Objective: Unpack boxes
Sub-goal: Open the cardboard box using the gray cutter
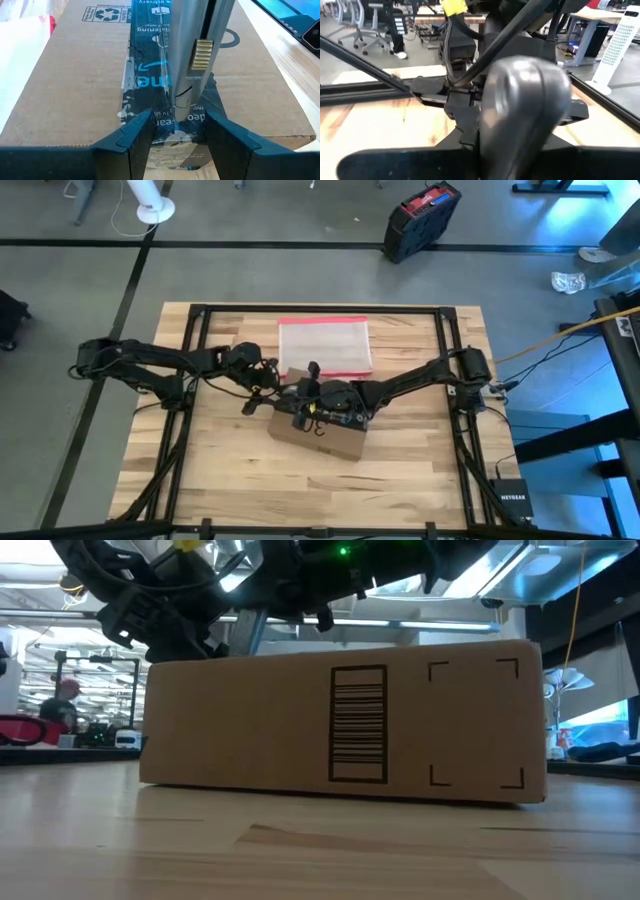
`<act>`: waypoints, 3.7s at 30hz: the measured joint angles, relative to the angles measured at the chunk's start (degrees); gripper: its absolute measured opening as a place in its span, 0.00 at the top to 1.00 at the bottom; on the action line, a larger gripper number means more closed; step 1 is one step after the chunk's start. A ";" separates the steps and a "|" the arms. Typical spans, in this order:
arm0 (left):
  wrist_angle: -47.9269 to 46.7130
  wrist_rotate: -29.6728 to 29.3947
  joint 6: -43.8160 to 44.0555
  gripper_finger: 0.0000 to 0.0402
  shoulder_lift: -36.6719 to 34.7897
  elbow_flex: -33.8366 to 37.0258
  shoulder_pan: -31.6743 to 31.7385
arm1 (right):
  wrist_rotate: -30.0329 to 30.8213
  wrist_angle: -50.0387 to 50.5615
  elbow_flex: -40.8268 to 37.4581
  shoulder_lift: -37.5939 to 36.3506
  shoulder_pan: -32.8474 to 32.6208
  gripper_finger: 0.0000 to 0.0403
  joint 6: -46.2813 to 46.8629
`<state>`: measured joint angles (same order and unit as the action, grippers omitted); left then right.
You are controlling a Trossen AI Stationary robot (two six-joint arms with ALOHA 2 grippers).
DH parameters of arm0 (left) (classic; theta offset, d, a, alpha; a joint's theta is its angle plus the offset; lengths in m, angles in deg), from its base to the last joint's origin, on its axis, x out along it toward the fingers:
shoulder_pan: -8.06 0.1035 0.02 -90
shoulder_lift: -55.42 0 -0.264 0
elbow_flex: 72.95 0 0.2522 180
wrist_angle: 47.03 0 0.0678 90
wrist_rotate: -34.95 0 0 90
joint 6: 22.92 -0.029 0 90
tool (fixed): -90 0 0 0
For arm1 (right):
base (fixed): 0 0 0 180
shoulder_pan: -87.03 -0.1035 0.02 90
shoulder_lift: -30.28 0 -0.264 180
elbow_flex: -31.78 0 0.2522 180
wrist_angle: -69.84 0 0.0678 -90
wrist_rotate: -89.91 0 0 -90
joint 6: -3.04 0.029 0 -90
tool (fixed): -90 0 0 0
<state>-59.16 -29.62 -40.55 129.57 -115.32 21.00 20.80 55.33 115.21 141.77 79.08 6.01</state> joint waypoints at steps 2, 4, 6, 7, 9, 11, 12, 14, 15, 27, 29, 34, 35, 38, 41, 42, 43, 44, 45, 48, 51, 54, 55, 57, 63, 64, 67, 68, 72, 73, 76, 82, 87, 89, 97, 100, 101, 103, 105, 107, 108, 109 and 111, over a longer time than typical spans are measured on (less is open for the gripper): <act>0.00 -0.07 0.00 0.57 0.09 -0.03 0.01 | -0.09 1.67 0.04 -0.51 -0.06 0.84 -0.20; 0.02 -0.07 -0.20 0.57 0.09 -0.03 0.01 | -0.54 3.44 0.04 -1.16 -0.06 0.84 -0.26; 0.02 -0.05 -0.36 0.57 0.09 -0.03 0.04 | -0.75 5.21 0.04 -1.88 -0.06 0.84 -0.26; 0.07 -0.04 -0.45 0.57 0.09 -0.03 0.16 | -0.80 5.96 0.06 -2.23 -0.06 0.84 -0.29; 0.46 -0.07 -0.46 0.57 0.16 -0.05 0.48 | -0.79 7.16 0.09 -2.72 -0.05 0.84 -0.40; 0.61 -0.11 -0.46 0.57 0.22 -0.05 0.84 | -0.82 8.62 0.10 -3.17 0.05 0.84 -0.55; 0.58 -0.11 -0.45 0.57 0.22 -0.05 1.10 | -0.81 9.51 0.09 -3.25 0.05 0.84 -0.72; 0.45 -0.01 -0.46 0.57 0.22 -0.05 1.46 | -0.75 10.59 0.06 -3.27 0.05 0.84 -0.92; 0.43 0.07 -0.50 0.57 0.22 -0.05 1.56 | -0.83 10.86 0.09 -3.27 0.05 0.84 -0.86; 0.06 0.03 -1.19 0.57 0.22 -0.14 1.74 | -1.82 14.48 0.06 -5.20 0.09 0.84 -0.67; 0.22 -0.53 -1.44 0.57 0.22 -0.16 1.78 | -1.46 16.65 0.00 -6.49 0.11 0.84 -1.20; -9.24 -4.90 -2.10 0.57 1.88 1.53 1.96 | 0.54 24.66 -0.20 -9.19 0.07 0.84 -2.18; -7.52 -4.81 -2.39 0.57 1.66 0.95 1.92 | 0.84 25.38 -0.17 -9.31 0.09 0.84 -2.00; -5.18 -4.23 -0.87 0.57 1.42 0.10 2.44 | 0.21 25.85 -0.13 -9.50 0.14 0.84 -1.50; -6.59 -4.32 0.41 0.57 1.82 -1.33 2.48 | -0.18 25.28 -0.13 -9.39 0.14 0.84 -0.97; -5.26 -4.24 0.52 0.57 1.36 -2.64 2.73 | -0.40 25.11 -0.13 -9.39 0.14 0.84 -0.62; -5.04 -4.19 0.65 0.57 0.74 -3.70 3.02 | -0.37 24.83 -0.13 -9.39 0.16 0.84 -0.47; -5.93 -4.17 0.71 0.57 0.50 -4.44 3.21 | -0.18 24.46 -0.13 -9.35 0.14 0.84 -0.49; -6.90 -4.23 0.74 0.57 0.50 -5.06 3.32 | -0.11 23.91 -0.13 -9.28 0.14 0.84 -0.46; -8.53 -4.82 0.75 0.57 -0.69 -8.20 3.37 | -0.30 22.48 -0.17 -9.23 0.20 0.84 -0.28; -10.77 -4.68 0.96 0.56 -1.76 -10.96 3.47 | 0.15 21.76 -0.17 -9.15 0.65 0.84 0.23; -14.16 -4.85 0.96 0.52 -1.81 -12.75 3.51 | -0.13 18.44 -0.20 -8.34 1.43 0.84 1.24; -14.43 -4.82 0.96 0.50 -2.01 -13.33 3.51 | -0.51 16.98 -0.20 -8.05 1.78 0.84 1.28; -15.85 -4.69 0.95 0.47 -2.05 -13.80 3.51 | -1.33 13.24 -0.20 -6.79 2.13 0.84 1.28; -19.65 -4.39 1.89 0.39 -3.37 -13.71 3.39 | -2.91 4.90 -0.13 -3.07 2.52 0.84 2.63; -20.48 -4.26 1.60 0.39 -3.72 -13.71 3.32 | -3.08 3.83 -0.13 -2.67 2.52 0.84 2.67; -20.92 -3.20 0.73 0.38 -5.46 -13.71 3.29 | -3.56 0.82 -0.11 -1.43 2.51 0.84 2.87; -21.00 -3.00 0.60 0.38 -5.71 -13.71 3.29 | -3.54 0.32 -0.10 -1.15 2.53 0.84 2.91; -22.78 -2.19 -0.88 0.38 -5.69 -12.80 3.29 | -4.04 -2.68 0.16 0.05 3.21 0.84 3.16; -22.40 -1.40 -0.90 0.38 -5.68 -12.32 3.31 | -4.03 -2.74 0.69 0.33 3.38 0.84 3.19; -21.36 -1.03 -0.86 0.38 -5.68 -11.03 3.29 | -5.39 -2.44 3.68 1.99 3.99 0.84 2.47; -20.42 -1.52 -2.58 0.38 -5.68 -10.64 3.07 | -7.53 3.16 11.77 6.18 4.91 0.84 -0.18; -20.04 -2.82 -4.05 0.38 -5.71 -8.44 2.91 | -8.03 6.49 13.70 6.87 5.29 0.84 -1.15; -19.54 -2.82 -4.09 0.38 -5.73 -7.70 2.81 | -8.15 7.17 13.70 6.69 5.28 0.84 -1.36; -17.39 -3.46 -4.49 0.38 -5.90 -5.05 2.64 | -8.03 9.29 13.68 6.24 5.27 0.84 -1.78; -17.63 -3.66 -4.61 0.38 -5.90 -4.90 2.64 | -7.97 9.52 13.65 5.92 5.25 0.84 -2.32; -17.64 -3.76 -4.70 0.38 -5.90 -4.89 2.64 | -7.98 9.44 13.60 5.79 5.25 0.84 -2.82; -17.74 -3.79 -4.94 0.38 -5.88 -4.86 2.57 | -7.95 9.29 13.57 5.69 5.30 0.84 -3.29; -17.82 -3.94 -4.98 0.38 -5.86 -4.86 2.57 | -8.24 9.26 13.57 5.63 5.67 0.84 -3.22; -17.93 -4.04 -4.98 0.38 -5.86 -4.83 2.59 | -8.85 9.69 13.57 5.54 5.79 0.84 -3.22; -17.95 -4.04 -4.96 0.38 -5.86 -4.83 2.59 | -8.76 10.25 13.57 5.46 5.74 0.84 -3.26; -17.96 -4.07 -4.96 0.38 -5.82 -4.83 2.59 | -8.50 11.00 13.57 5.36 5.69 0.84 -3.28; -17.97 -4.11 -4.96 0.38 -5.80 -4.81 2.59 | -8.51 11.89 13.60 5.32 5.67 0.84 -3.31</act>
<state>-77.13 -33.73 -45.51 123.78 -120.14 23.59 12.30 67.23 128.81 147.09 84.74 2.69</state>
